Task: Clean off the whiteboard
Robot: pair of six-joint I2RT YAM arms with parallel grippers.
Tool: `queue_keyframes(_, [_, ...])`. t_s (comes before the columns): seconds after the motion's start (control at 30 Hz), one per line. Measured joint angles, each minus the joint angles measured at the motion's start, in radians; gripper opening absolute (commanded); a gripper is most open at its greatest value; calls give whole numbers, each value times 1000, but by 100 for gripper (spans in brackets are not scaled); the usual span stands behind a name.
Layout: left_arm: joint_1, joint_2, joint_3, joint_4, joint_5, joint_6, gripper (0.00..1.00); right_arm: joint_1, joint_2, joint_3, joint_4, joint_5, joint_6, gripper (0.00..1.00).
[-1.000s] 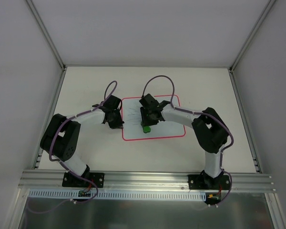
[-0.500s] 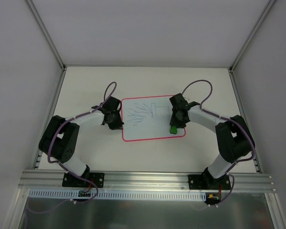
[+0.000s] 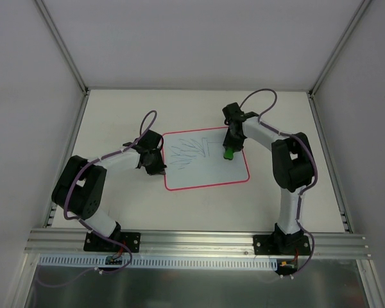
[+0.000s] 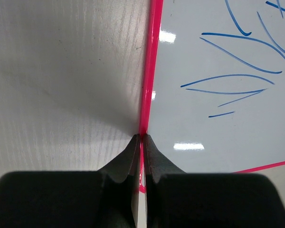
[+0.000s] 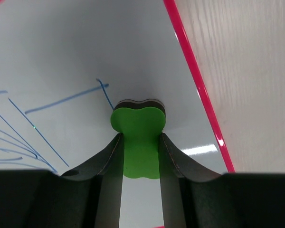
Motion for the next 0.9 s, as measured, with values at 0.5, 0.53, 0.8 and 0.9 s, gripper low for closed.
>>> queue_keyframes(0.5, [0, -20, -17, -10, 0, 2, 0, 84, 246, 378, -50, -23, -174, 0])
queue_keyframes(0.53, [0, -21, -17, -10, 0, 2, 0, 110, 255, 392, -50, -33, -185, 0])
queue_keyframes(0.8, [0, -29, -23, -21, 0, 2, 0, 232, 290, 447, -52, -87, -251, 0])
queue_keyframes(0.9, [0, -39, -35, -14, 0, 2, 0, 202, 272, 413, -37, -111, -246, 0])
